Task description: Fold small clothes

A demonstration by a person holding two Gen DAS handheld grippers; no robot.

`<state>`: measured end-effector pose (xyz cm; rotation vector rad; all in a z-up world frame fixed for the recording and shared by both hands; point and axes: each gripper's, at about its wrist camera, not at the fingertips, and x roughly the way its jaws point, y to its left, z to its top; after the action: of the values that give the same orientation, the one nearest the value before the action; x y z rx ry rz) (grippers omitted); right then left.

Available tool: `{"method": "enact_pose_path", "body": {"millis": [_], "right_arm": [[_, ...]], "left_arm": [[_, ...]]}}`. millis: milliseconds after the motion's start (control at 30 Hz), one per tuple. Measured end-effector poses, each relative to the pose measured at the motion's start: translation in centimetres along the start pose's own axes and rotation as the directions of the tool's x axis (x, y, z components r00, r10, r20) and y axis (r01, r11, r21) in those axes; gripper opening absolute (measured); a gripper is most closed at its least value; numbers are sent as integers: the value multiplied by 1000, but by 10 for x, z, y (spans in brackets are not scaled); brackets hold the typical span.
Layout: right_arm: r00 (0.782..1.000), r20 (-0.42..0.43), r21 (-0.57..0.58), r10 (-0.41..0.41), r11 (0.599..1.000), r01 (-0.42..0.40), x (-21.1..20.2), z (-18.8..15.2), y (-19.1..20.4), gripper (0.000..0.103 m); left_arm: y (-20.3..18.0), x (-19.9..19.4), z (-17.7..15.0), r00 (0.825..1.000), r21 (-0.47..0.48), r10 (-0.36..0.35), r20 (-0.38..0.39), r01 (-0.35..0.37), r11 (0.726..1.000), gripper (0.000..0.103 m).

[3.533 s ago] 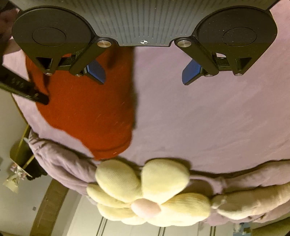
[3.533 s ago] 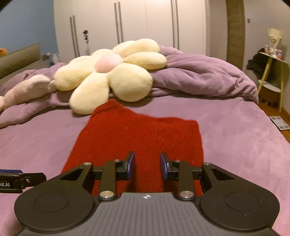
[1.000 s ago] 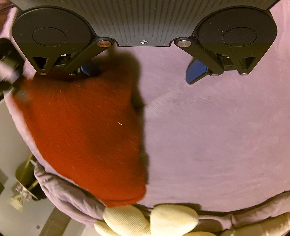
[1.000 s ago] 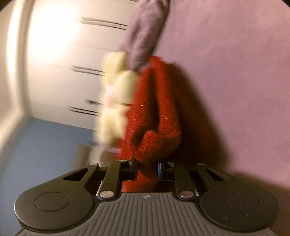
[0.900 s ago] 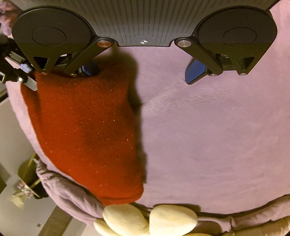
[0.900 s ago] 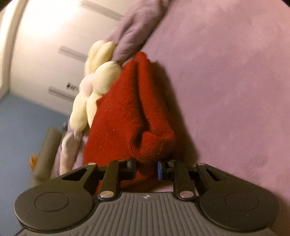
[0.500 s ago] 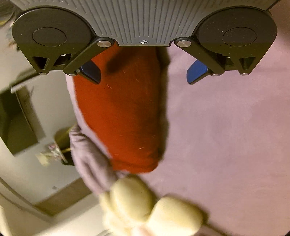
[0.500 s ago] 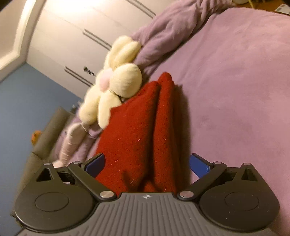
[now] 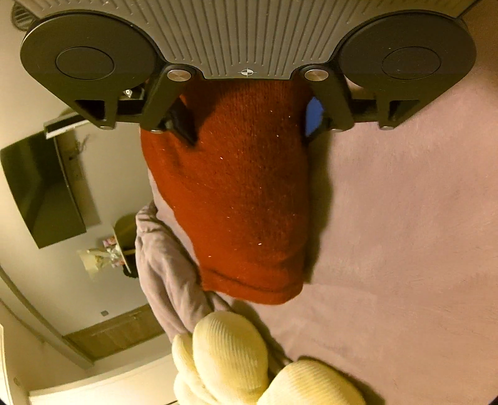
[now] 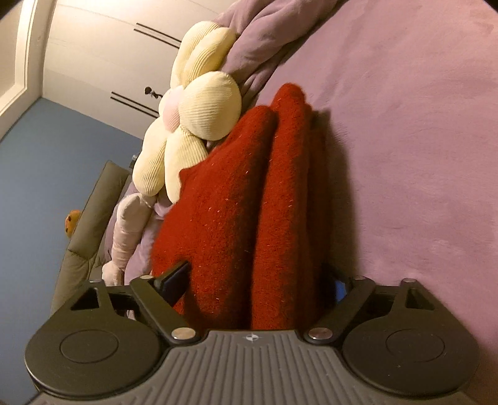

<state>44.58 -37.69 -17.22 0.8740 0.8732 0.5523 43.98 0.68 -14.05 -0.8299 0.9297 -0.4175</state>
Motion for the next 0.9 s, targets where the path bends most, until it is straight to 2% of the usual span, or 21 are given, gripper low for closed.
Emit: {"method": "enact_pose_path", "body": {"millis": [33,133,200,300,433,533,600,633,700,733,767,800,867,900], "right_arm": [[1000,-10,20,22,1000,-22,1,-1,1,72],[998,-12,52,70,996,-69,1,-6,4,69],[995,-20,60,95,994,-94,5,-12,11,68],[992,-66,29,106,994,-104,13,-26,33,68],[973,-153,37,173,985,-169,35,-52,57,68],[958,-217,4,188,981,-191,45,-78,74,72],[969,-215,-55,120,989,-135,43,-93,83,79],[976,-207,-90,69,992,-89,39,-96,88,81],[988,-150,-165,-46,986,21,22,-98,102,83],[989,-118,-189,-89,980,66,12,-97,109,83],[987,-59,-227,-148,965,131,1,-94,120,83],[979,19,-271,-203,942,200,-9,-93,133,83],[961,113,-324,-252,905,276,-17,-91,159,78],[960,124,-339,-251,898,279,-13,-90,172,62]], "left_arm": [[-2,-4,0,1000,4,2,6,-2,1000,66],[-8,-20,-4,1000,47,8,22,-9,999,61],[-16,-32,-8,999,104,9,36,-13,995,59],[-24,-63,-15,997,132,11,79,-21,991,58],[-23,-120,-31,985,150,74,156,-97,984,58],[-11,-155,-51,968,150,183,173,-209,966,59],[-5,-172,-61,944,151,270,190,-300,942,57],[-6,-182,-64,934,164,286,216,-323,932,58],[-11,-200,-64,905,167,329,271,-381,909,69],[-15,-206,-62,889,163,347,299,-406,899,81],[-19,-209,-58,881,162,348,322,-413,896,87],[-23,-209,-55,874,166,347,341,-420,892,88],[-31,-202,-48,857,153,374,355,-448,881,90],[-35,-196,-45,847,140,396,355,-467,873,91]]}}
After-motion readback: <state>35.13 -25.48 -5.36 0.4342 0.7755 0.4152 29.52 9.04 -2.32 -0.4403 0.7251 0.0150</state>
